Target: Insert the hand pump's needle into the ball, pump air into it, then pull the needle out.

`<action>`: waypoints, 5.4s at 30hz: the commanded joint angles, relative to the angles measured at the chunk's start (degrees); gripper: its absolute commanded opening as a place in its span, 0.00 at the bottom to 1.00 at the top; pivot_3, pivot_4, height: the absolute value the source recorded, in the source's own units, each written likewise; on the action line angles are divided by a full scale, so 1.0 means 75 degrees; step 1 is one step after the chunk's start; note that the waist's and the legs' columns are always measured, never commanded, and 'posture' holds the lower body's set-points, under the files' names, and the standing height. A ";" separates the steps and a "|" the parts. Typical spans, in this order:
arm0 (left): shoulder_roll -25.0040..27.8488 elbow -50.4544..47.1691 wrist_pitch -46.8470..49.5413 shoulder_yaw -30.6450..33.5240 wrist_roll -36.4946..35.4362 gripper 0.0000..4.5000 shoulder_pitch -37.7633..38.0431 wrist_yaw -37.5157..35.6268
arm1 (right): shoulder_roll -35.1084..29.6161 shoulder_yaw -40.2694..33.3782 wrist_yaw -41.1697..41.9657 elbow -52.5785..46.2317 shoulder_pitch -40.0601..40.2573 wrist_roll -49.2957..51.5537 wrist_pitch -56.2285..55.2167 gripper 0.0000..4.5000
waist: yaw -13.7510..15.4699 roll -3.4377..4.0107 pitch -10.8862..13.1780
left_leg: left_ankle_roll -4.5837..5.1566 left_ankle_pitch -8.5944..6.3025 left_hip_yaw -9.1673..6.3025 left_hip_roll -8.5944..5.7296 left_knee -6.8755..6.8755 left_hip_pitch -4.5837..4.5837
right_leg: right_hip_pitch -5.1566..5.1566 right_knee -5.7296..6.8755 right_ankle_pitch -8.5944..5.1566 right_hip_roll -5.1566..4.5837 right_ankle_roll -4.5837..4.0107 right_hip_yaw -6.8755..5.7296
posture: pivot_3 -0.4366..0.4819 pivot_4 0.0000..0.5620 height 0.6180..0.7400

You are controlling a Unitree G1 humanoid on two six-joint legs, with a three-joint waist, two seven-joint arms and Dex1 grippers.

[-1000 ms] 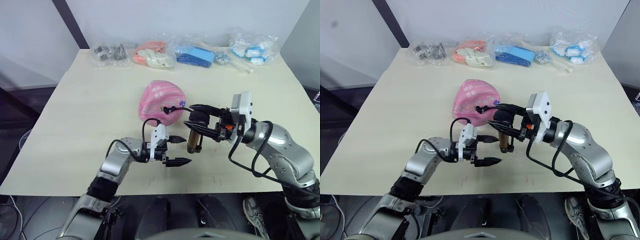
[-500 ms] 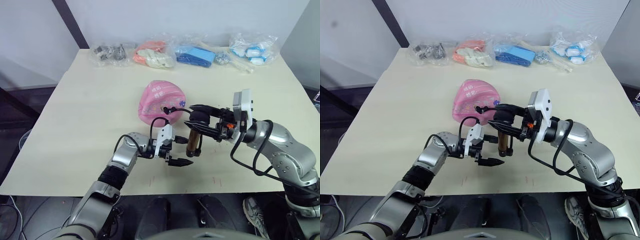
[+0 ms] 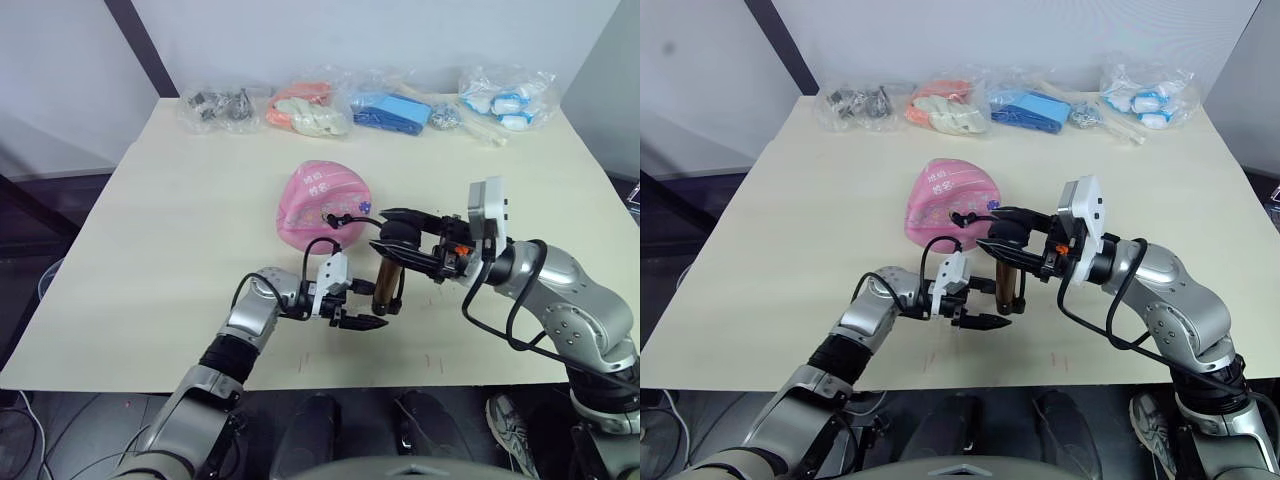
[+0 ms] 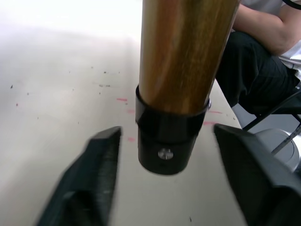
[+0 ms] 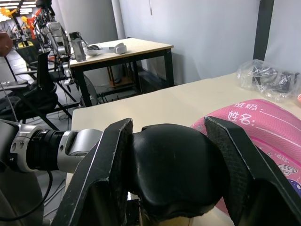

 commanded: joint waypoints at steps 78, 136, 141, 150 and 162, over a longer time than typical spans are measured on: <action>-0.1476 0.2828 -0.1746 -0.0447 0.2094 0.25 -0.0412 0.1769 | -0.1941 -0.2593 0.0359 0.0077 -0.1590 0.1753 0.0435 0.43 | 0.0030 -0.0007 -0.0005 | 0.0002 -0.0001 0.0002 -0.0010 0.0024 0.0004 | 0.0016 0.0013 0.0002 -0.0006 0.0003 -0.0007 | 0.48 0.27 1.00; -0.1899 0.3408 -0.1875 -0.0608 0.2248 0.25 -0.0461 0.1472 | -0.0993 0.0298 0.0672 0.0842 0.1106 -0.1355 -0.0555 0.43 | 0.0054 -0.0067 -0.0205 | 0.0019 -0.0013 -0.0012 -0.0012 0.0031 0.0026 | 0.0059 -0.0015 -0.0001 -0.0006 0.0007 -0.0025 | 0.48 0.27 1.00; -0.1930 0.3363 -0.1923 -0.0658 0.2267 0.25 -0.0405 0.1417 | -0.1300 -0.0490 0.0786 0.0384 0.0584 -0.0633 -0.0111 0.43 | 0.0067 -0.0063 -0.0203 | 0.0020 -0.0013 -0.0016 -0.0012 0.0031 0.0024 | 0.0060 -0.0017 -0.0001 -0.0008 0.0007 -0.0027 | 0.48 0.27 1.00; -0.1974 0.3448 -0.1882 -0.0716 0.2414 0.25 -0.0410 0.1443 | -0.2404 -0.2016 0.0729 0.0028 -0.0955 0.1404 0.1398 0.43 | 0.0081 -0.0043 -0.0187 | 0.0022 -0.0014 -0.0030 -0.0016 0.0032 0.0008 | 0.0056 -0.0021 -0.0001 -0.0016 0.0007 -0.0042 | 0.48 0.27 1.00; -0.1959 0.3597 -0.1932 -0.0748 0.2512 0.25 -0.0442 0.1438 | -0.2816 -0.2530 0.0502 0.0261 -0.2176 0.2292 0.1800 0.43 | 0.0077 -0.0037 -0.0184 | 0.0025 -0.0016 -0.0024 -0.0017 0.0032 0.0007 | 0.0053 -0.0020 -0.0001 -0.0022 0.0007 -0.0039 | 0.48 0.27 1.00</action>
